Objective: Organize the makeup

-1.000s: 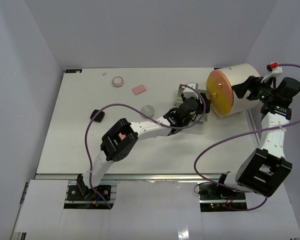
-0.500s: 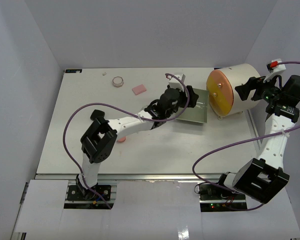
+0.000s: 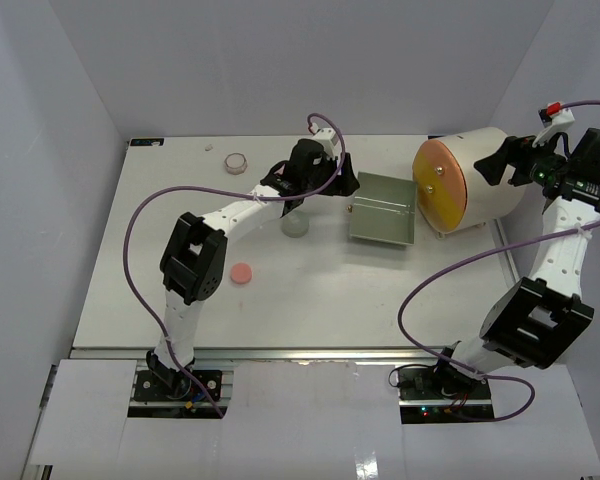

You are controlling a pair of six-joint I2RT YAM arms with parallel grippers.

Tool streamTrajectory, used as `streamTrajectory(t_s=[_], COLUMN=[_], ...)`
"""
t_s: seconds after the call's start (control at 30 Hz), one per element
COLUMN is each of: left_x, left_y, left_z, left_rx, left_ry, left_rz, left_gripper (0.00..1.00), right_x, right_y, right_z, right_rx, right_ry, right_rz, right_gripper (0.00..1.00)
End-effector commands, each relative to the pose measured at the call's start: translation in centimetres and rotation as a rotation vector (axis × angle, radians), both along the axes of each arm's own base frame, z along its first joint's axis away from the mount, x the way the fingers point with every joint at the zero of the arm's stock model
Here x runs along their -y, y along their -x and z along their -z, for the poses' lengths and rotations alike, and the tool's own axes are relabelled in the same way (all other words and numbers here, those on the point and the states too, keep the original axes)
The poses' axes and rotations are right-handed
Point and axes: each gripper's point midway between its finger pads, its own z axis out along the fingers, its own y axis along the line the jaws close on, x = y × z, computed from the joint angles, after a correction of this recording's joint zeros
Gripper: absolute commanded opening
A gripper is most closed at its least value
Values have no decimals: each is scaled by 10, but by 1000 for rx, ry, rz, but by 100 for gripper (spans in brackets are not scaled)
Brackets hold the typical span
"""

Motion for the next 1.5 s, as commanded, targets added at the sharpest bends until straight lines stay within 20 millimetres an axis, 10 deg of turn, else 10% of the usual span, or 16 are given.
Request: streamTrajectory(t_s=[0.0,0.5,1.07,1.47], left_x=[11,14,34,43], left_y=[6,-3,-36,-32], left_z=[-18,-1,56,70], left_rx=[25,6,-20,0], left_ry=[40,57,-26,-112], left_rz=[65,65,-35,-84], left_gripper=[80,80,70,41], right_x=[14,78,84,89], right_y=[-20,-55,-57,-50], right_z=[-35,-24,-16,0], right_rx=[68,56,96,71], right_ry=[3,75,73,51], right_rz=[54,381,418,484], right_gripper=[90,90,90,90])
